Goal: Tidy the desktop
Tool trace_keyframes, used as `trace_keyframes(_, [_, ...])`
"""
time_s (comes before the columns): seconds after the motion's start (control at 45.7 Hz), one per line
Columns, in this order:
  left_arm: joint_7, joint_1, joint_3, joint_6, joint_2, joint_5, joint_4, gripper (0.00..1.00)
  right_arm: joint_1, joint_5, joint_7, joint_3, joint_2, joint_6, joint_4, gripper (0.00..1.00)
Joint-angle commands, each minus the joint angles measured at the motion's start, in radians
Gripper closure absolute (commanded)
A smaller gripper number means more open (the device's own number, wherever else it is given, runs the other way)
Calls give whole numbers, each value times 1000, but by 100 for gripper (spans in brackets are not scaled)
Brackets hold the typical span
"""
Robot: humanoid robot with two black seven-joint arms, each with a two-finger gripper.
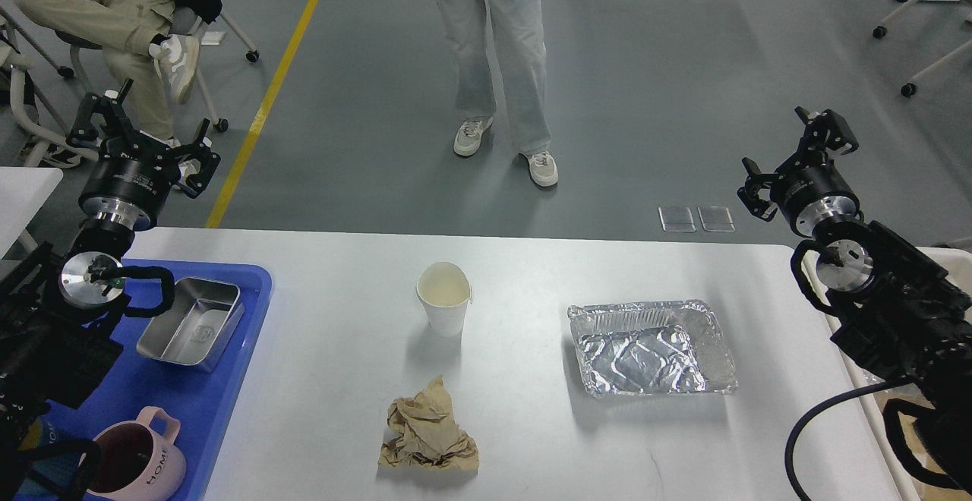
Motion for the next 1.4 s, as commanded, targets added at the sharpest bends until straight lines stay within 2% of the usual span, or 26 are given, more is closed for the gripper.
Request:
trace_keyframes(0.0, [48, 35, -25, -15, 1, -53, -2, 3, 6, -97, 0, -134, -90, 44, 111, 0])
trace_keyframes(0.109, [108, 52, -61, -28, 4, -87, -2, 3, 16, -188, 4, -255, -210, 109, 249, 0])
trace_keyframes(0.175, [125, 66, -84, -40, 5, -89, -2, 3, 39, -276, 13, -311, -314, 133, 359, 0])
trace_keyframes(0.35, [128, 110, -144, -95, 1, -90, -4, 4, 62, -529, 45, -377, -616, 201, 683, 0])
trace_keyframes(0.591, [128, 118, -184, -95, -26, -90, -5, 3, 23, -696, 82, -383, -1000, 275, 999, 0])
trace_keyframes(0.81, [128, 120, -184, -95, -39, -90, -11, 3, 23, -795, 89, -380, -1265, 279, 1215, 0])
trace_keyframes(1.138, [128, 141, -192, -95, -30, -90, -48, 3, 38, -871, 89, -366, -1552, 288, 1415, 0])
trace_keyframes(1.226, [128, 146, -195, -95, -30, -90, -48, 3, 46, -873, 89, -362, -1595, 290, 1448, 0])
trace_keyframes(1.379, [128, 156, -196, -95, -30, -90, -63, 3, 41, -894, 89, -358, -1597, 304, 1451, 0])
